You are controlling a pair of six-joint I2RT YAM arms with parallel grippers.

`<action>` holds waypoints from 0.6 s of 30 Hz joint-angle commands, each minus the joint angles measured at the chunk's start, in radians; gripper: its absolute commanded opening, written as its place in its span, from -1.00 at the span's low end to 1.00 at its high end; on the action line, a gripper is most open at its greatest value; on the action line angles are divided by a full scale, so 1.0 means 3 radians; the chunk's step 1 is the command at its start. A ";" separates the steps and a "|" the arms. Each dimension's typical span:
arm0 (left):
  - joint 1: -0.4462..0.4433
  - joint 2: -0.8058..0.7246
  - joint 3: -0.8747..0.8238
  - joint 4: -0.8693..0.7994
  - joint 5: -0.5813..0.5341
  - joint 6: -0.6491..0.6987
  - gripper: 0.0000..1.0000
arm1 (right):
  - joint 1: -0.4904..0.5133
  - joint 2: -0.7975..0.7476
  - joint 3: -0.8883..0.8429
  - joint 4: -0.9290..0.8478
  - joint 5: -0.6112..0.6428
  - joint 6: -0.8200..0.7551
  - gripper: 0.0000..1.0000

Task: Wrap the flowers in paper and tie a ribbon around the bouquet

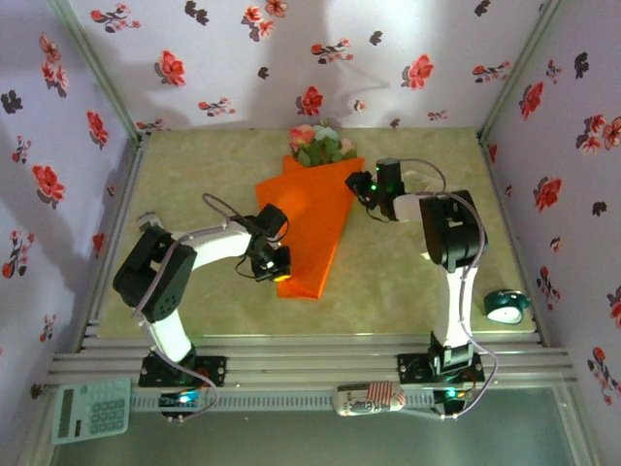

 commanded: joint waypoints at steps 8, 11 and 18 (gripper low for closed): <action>0.0049 0.0305 -0.0221 -0.0719 -0.0600 0.0088 -1.00 | -0.0132 0.0209 0.0299 -0.0097 0.0111 -0.0045 -1.00; 0.0049 0.0313 -0.0226 -0.0719 -0.0595 0.0090 -1.00 | -0.0152 0.0285 0.0418 -0.0123 0.0080 -0.0040 -0.49; 0.0049 0.0310 -0.0226 -0.0710 -0.0585 0.0083 -1.00 | -0.0187 0.0480 0.0726 -0.0203 0.0095 -0.0036 -1.00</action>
